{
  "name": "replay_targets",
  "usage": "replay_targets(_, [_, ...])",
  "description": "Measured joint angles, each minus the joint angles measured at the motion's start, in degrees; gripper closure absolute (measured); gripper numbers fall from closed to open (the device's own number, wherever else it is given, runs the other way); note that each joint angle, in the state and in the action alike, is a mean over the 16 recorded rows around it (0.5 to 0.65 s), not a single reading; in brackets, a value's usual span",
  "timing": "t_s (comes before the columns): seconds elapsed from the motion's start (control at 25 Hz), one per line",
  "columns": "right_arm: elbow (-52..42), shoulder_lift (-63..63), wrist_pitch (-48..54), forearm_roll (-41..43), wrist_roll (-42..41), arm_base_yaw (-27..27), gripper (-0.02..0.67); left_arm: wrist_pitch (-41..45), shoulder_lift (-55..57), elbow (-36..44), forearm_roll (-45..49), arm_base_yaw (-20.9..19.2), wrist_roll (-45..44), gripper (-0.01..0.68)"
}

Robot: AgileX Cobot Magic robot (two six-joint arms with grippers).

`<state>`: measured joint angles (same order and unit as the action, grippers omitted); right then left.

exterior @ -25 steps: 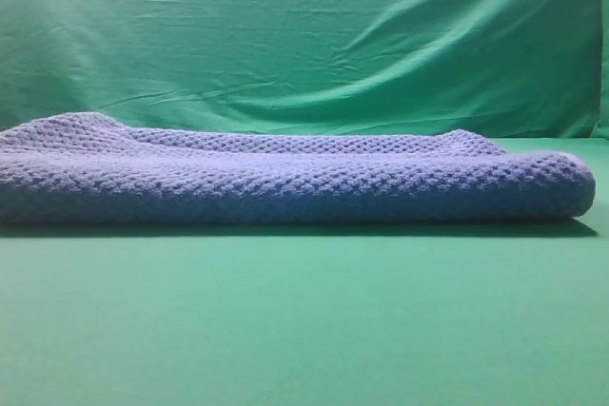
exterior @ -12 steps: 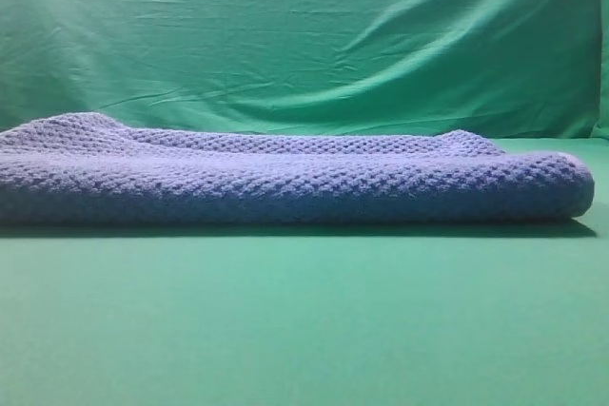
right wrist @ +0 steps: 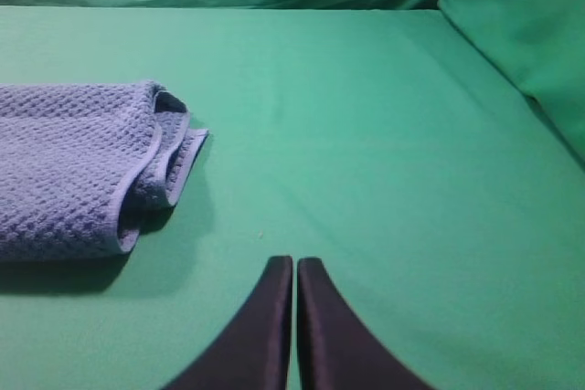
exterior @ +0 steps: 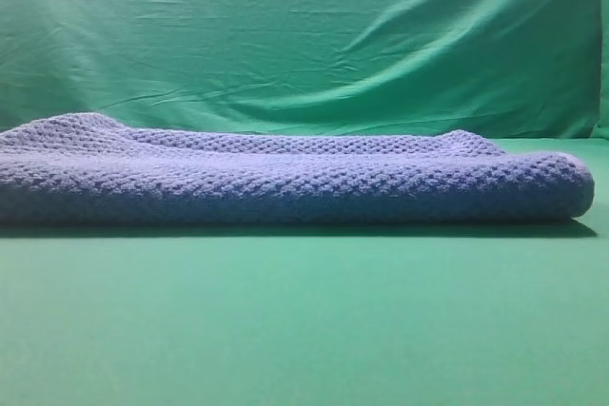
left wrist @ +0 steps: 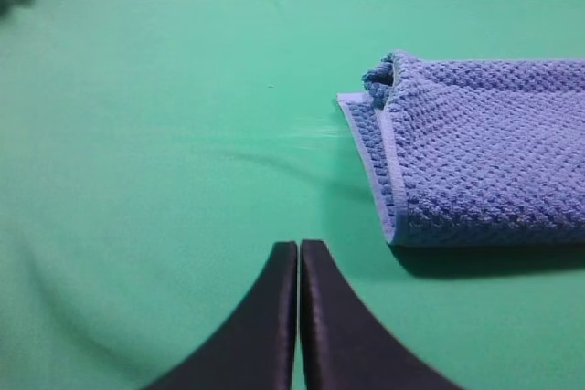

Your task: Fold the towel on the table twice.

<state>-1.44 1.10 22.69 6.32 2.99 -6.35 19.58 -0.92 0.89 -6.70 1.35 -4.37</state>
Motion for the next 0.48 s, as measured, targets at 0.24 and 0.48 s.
replay_targets(0.24, [0.0, 0.0, 0.0, 0.0, 0.0, 1.1, 0.649, 0.0, 0.0, 0.0, 0.0, -0.4, 0.0, 0.673])
replay_targets(0.48, [0.0, 0.0, 0.0, 0.0, 0.0, 1.2, 0.649, 0.0, 0.0, 0.0, 0.0, -0.4, 0.0, 0.673])
